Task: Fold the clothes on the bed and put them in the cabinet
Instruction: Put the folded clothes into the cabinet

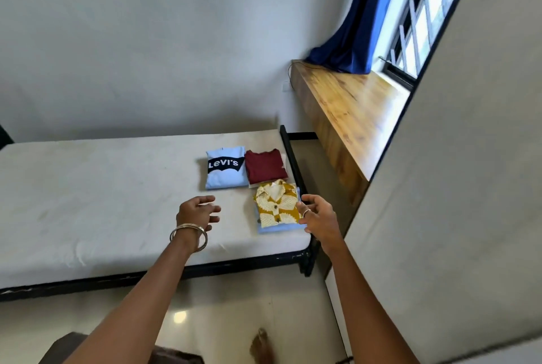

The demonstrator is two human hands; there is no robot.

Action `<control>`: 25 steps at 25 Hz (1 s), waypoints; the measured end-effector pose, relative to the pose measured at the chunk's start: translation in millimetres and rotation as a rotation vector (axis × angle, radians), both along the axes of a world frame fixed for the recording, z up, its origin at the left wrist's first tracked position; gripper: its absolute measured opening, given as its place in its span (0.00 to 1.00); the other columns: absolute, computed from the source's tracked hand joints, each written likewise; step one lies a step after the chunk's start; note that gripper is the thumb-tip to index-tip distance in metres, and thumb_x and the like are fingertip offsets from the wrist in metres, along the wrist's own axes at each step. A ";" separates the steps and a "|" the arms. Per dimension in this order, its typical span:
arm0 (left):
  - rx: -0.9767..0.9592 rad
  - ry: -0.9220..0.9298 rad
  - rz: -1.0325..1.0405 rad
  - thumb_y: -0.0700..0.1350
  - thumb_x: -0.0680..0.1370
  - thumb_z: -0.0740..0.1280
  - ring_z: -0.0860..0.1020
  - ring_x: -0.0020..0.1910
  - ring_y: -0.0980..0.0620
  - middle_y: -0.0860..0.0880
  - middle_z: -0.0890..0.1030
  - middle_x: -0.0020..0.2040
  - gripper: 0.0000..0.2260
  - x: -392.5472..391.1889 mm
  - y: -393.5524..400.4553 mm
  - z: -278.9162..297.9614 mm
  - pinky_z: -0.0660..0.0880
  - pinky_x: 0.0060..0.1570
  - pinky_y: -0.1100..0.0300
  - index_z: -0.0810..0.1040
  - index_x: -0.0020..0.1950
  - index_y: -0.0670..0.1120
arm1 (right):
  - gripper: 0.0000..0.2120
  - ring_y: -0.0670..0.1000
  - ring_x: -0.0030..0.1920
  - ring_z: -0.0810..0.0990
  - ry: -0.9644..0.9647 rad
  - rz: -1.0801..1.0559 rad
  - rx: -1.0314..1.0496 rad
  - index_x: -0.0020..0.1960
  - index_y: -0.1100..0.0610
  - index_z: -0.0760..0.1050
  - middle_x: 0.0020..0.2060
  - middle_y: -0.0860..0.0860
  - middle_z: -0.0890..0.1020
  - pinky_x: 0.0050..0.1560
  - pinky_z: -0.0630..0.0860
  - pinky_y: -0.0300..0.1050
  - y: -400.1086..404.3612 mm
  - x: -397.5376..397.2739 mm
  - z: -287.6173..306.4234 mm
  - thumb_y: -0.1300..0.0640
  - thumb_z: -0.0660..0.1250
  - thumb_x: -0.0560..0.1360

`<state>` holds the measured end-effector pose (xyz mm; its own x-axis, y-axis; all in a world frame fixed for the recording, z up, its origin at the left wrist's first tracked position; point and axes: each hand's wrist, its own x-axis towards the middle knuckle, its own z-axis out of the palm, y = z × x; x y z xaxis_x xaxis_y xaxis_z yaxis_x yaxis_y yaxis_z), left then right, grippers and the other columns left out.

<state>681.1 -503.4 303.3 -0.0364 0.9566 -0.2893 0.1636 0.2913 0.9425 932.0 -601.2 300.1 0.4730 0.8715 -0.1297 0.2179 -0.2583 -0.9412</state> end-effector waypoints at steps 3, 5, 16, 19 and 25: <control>-0.006 -0.011 0.028 0.37 0.77 0.64 0.80 0.33 0.49 0.44 0.84 0.44 0.09 29.1 67.8 -16.8 0.71 0.31 0.60 0.79 0.55 0.45 | 0.12 0.50 0.41 0.83 0.015 0.029 -0.026 0.60 0.54 0.75 0.44 0.53 0.82 0.38 0.80 0.42 70.1 29.8 -13.7 0.52 0.67 0.79; -0.039 0.005 0.010 0.37 0.77 0.64 0.79 0.34 0.48 0.44 0.84 0.45 0.10 60.9 119.0 -31.2 0.71 0.31 0.60 0.78 0.56 0.45 | 0.11 0.51 0.41 0.84 0.024 0.004 -0.056 0.59 0.52 0.75 0.45 0.54 0.82 0.41 0.83 0.47 116.7 53.7 -21.1 0.50 0.67 0.79; -0.304 0.084 -0.058 0.39 0.78 0.65 0.75 0.32 0.52 0.46 0.80 0.41 0.03 170.3 337.7 -96.7 0.71 0.29 0.62 0.77 0.48 0.45 | 0.16 0.50 0.44 0.84 0.017 0.055 -0.304 0.63 0.55 0.74 0.50 0.53 0.83 0.44 0.81 0.46 343.8 152.2 -71.0 0.49 0.67 0.79; -0.358 0.116 -0.057 0.39 0.77 0.67 0.75 0.32 0.51 0.44 0.79 0.41 0.06 198.9 411.5 -147.7 0.71 0.31 0.62 0.78 0.53 0.43 | 0.17 0.52 0.48 0.83 0.042 0.069 -0.425 0.63 0.56 0.74 0.51 0.54 0.83 0.50 0.82 0.50 426.7 184.3 -124.9 0.48 0.66 0.79; -0.597 0.228 -0.102 0.46 0.75 0.70 0.79 0.56 0.45 0.41 0.81 0.58 0.19 248.8 533.8 -288.5 0.73 0.63 0.50 0.75 0.65 0.43 | 0.22 0.58 0.61 0.78 0.065 0.026 -0.723 0.64 0.60 0.74 0.56 0.55 0.80 0.62 0.74 0.51 560.6 225.9 -271.3 0.45 0.67 0.78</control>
<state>929.9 30.4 14.9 -0.0772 0.6350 -0.7686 0.3950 0.7273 0.5613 1157.9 -40.5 28.8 0.4250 0.5684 -0.7045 0.1820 -0.8160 -0.5486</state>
